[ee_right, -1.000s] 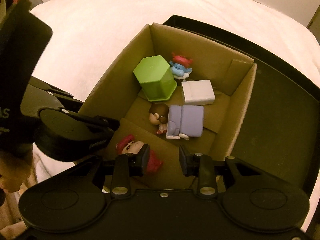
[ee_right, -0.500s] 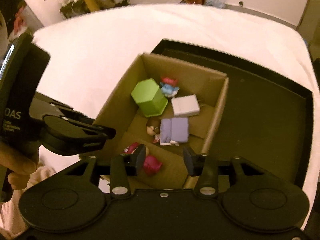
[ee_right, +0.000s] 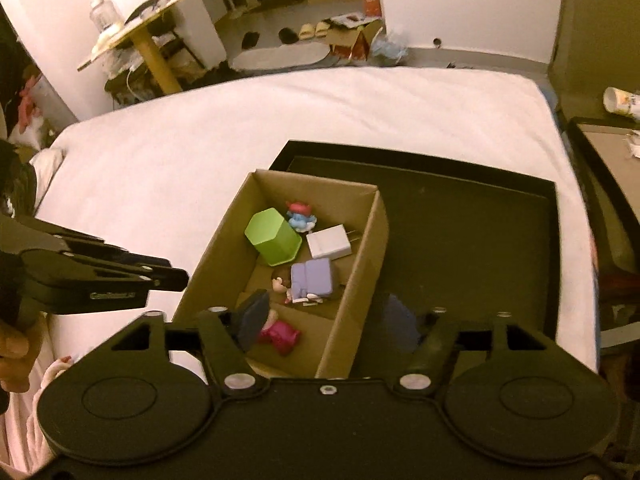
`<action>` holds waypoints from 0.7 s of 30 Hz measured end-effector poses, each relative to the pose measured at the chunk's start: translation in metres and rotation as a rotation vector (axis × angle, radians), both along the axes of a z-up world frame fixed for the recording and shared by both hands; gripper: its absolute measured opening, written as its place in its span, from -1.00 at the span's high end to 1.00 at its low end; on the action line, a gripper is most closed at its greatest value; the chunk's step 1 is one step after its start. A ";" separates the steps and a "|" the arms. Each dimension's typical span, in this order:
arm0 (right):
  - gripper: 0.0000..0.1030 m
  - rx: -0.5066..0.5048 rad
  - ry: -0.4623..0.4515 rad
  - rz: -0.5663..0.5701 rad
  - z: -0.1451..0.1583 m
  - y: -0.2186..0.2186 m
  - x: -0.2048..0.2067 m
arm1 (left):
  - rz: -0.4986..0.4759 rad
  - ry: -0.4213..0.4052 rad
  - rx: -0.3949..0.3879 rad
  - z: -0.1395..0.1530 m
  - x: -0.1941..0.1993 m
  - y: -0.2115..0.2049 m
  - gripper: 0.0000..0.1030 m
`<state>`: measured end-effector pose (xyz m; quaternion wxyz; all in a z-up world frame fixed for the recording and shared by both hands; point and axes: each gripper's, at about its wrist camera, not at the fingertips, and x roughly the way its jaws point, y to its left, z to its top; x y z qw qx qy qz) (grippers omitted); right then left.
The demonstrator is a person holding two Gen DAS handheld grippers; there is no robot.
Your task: Organize rigid objects
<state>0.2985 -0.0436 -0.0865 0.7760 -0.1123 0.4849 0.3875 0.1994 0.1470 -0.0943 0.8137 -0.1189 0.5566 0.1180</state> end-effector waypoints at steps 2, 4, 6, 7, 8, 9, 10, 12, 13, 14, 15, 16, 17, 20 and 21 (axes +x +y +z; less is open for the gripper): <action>-0.66 0.015 -0.012 -0.016 0.005 -0.008 -0.002 | 0.003 -0.013 0.001 0.007 -0.006 -0.004 0.60; -0.71 0.028 -0.021 -0.032 0.009 -0.015 -0.004 | 0.009 -0.029 0.001 0.016 -0.014 -0.007 0.33; -0.79 0.041 -0.027 -0.049 0.014 -0.023 -0.007 | 0.005 -0.042 0.014 0.022 -0.020 -0.012 0.12; -0.84 0.048 -0.033 -0.052 0.017 -0.028 -0.009 | 0.001 -0.046 0.023 0.024 -0.022 -0.014 0.00; -0.87 0.052 -0.039 -0.055 0.019 -0.031 -0.011 | -0.002 -0.052 0.029 0.027 -0.026 -0.016 -0.05; -0.93 0.058 -0.042 -0.059 0.022 -0.036 -0.013 | 0.000 -0.067 0.022 0.032 -0.031 -0.017 -0.14; -0.98 0.065 -0.045 -0.064 0.024 -0.039 -0.015 | 0.003 -0.083 0.013 0.036 -0.036 -0.018 -0.27; -1.00 0.077 -0.060 -0.078 0.031 -0.049 -0.020 | 0.009 -0.110 0.019 0.045 -0.046 -0.020 -0.47; -1.00 0.087 -0.066 -0.083 0.034 -0.054 -0.022 | 0.007 -0.121 0.028 0.049 -0.050 -0.022 -0.55; -1.00 0.096 -0.070 -0.090 0.038 -0.059 -0.024 | 0.002 -0.136 0.036 0.054 -0.055 -0.024 -0.59; -1.00 0.104 -0.074 -0.098 0.040 -0.063 -0.026 | 0.002 -0.151 0.038 0.060 -0.059 -0.026 -0.67; -1.00 0.109 -0.081 -0.107 0.043 -0.068 -0.028 | 0.001 -0.168 0.040 0.065 -0.063 -0.028 -0.72; -1.00 0.116 -0.091 -0.114 0.047 -0.072 -0.031 | -0.004 -0.180 0.044 0.069 -0.067 -0.030 -0.74; -1.00 0.134 -0.107 -0.125 0.056 -0.083 -0.041 | -0.018 -0.219 0.058 0.084 -0.081 -0.037 -0.84; -1.00 0.141 -0.111 -0.127 0.058 -0.086 -0.045 | -0.022 -0.230 0.065 0.088 -0.085 -0.039 -0.86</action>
